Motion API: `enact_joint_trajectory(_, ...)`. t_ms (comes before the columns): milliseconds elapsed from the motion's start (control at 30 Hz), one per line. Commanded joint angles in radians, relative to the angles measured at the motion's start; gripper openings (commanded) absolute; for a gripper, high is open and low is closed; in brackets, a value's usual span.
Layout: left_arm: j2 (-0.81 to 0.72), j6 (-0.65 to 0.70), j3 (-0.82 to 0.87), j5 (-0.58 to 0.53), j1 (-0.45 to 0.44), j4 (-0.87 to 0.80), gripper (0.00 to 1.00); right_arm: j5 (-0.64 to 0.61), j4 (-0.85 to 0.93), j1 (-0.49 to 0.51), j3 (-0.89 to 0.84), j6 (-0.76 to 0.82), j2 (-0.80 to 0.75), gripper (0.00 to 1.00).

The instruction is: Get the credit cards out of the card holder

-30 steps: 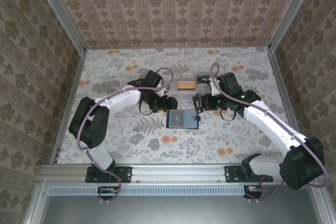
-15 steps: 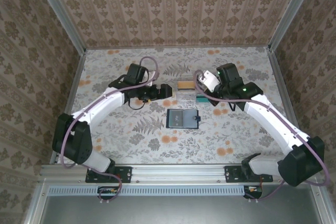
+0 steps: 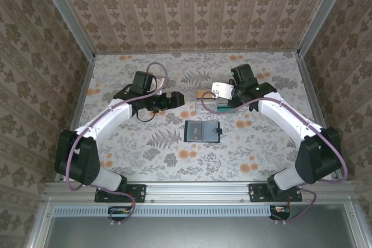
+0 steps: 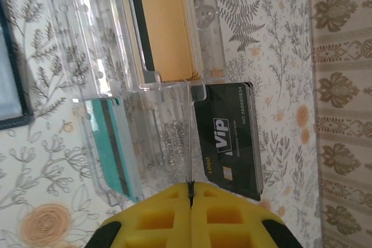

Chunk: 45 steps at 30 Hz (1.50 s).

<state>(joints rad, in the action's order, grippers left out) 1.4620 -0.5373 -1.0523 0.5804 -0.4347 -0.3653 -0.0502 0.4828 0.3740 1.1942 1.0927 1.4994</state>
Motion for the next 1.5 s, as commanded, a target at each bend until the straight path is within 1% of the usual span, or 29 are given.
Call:
enact_joint_trajectory(0, -0.023, 0.029, 0.014, 0.025, 0.015, 0.006, 1.0, -0.029, -0.047, -0.013, 0.046, 0.102, 0.038, 0.0)
enact_joint_trajectory(267, -0.019, 0.028, 0.021, 0.027, 0.028, 0.01, 1.0, -0.016, -0.069, -0.051, 0.05, 0.127, 0.068, 0.0)
enact_joint_trajectory(1100, 0.009, 0.026, 0.017, 0.038, 0.048, 0.012, 1.0, 0.012, -0.124, -0.067, 0.05, 0.128, 0.156, 0.0)
enact_joint_trajectory(1133, 0.009, 0.026, 0.018, 0.038, 0.05, 0.011, 1.0, 0.008, -0.132, -0.066, 0.047, 0.126, 0.157, 0.01)
enact_joint_trajectory(1167, 0.008, 0.026, 0.018, 0.039, 0.05, 0.012, 1.0, 0.005, -0.138, -0.066, 0.048, 0.123, 0.161, 0.06)
enact_joint_trajectory(1233, 0.008, 0.024, 0.021, 0.039, 0.05, 0.015, 1.0, 0.002, -0.148, -0.067, 0.047, 0.117, 0.163, 0.21)
enact_joint_trajectory(1400, 0.011, 0.025, 0.023, 0.042, 0.052, 0.019, 1.0, -0.009, -0.159, -0.066, 0.045, 0.099, 0.167, 0.24)
enact_joint_trajectory(1467, 0.013, 0.025, 0.023, 0.044, 0.052, 0.021, 1.0, -0.015, -0.17, -0.066, 0.04, 0.094, 0.167, 0.28)
